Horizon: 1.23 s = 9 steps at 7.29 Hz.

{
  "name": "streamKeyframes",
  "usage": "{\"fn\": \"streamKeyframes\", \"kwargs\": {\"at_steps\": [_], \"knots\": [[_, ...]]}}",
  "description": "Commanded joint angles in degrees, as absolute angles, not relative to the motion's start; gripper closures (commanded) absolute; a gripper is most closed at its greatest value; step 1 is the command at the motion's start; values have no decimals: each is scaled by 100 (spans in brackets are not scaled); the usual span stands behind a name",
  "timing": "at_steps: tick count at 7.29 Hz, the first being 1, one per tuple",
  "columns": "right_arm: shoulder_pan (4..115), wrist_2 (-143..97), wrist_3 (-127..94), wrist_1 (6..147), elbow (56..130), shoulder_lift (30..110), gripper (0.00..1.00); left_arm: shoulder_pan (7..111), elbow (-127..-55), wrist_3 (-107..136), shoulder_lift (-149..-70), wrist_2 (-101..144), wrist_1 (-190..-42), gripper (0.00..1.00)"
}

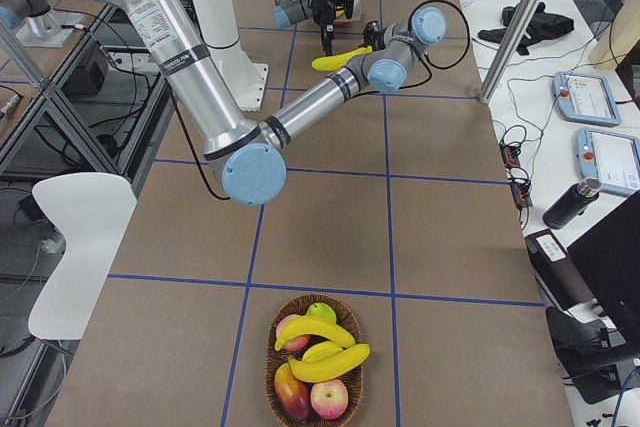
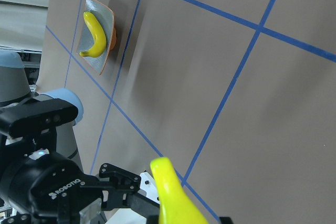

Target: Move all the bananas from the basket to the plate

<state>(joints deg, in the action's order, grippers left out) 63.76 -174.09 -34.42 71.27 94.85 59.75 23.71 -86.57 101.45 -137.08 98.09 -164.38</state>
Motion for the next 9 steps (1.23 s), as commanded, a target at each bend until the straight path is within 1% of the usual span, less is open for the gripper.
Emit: {"fn": "streamKeyframes", "kwargs": {"at_steps": [1, 2, 9], "knots": [[6372, -17481, -3445, 7137, 9483, 5924, 100, 2364, -8535, 10143, -13868, 9809, -16479, 0], [6372, -17568, -3445, 7128, 9483, 5915, 100, 2364, -8378, 10143, -13956, 9809, -16479, 0], [6249, -17675, -3445, 7181, 9422, 5651, 100, 2347, -8130, 10160, -14238, 9817, -16611, 0]]}}
